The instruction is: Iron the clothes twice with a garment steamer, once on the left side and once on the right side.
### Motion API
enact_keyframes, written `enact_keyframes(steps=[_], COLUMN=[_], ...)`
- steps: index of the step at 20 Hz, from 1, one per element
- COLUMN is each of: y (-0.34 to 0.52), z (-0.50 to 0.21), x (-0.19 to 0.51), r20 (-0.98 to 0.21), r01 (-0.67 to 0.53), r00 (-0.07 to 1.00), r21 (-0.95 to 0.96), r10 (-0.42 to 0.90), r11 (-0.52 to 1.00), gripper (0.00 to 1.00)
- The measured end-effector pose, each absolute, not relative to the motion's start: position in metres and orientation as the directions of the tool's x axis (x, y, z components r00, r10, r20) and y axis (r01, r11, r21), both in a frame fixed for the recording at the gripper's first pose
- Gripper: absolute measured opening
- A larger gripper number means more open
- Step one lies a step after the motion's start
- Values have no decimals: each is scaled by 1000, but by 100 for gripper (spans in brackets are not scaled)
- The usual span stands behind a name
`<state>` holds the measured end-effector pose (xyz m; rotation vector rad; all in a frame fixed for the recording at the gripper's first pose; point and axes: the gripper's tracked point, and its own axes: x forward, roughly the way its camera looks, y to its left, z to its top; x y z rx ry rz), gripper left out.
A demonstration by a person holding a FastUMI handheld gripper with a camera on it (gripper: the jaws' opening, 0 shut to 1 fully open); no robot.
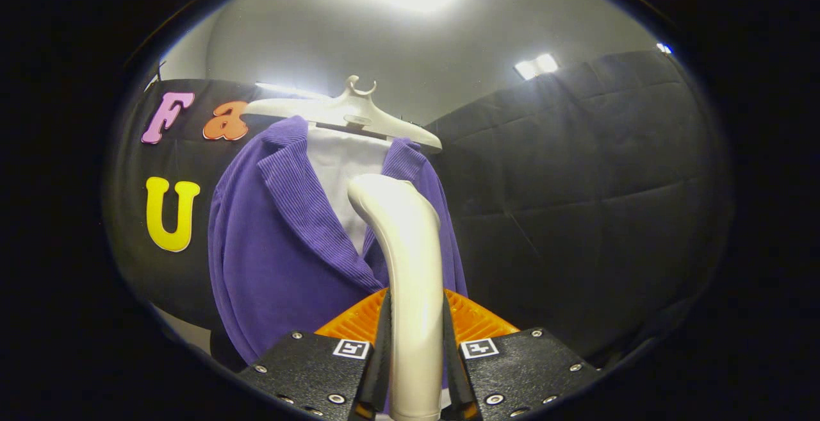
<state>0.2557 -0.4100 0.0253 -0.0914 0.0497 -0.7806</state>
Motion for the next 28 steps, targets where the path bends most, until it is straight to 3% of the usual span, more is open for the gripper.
enact_keyframes(steps=[28], y=[-418], z=[-199], x=[192], r20=[-366], r01=[746], r00=[534], r21=[-219], r10=[-762], r11=[628], gripper=[38])
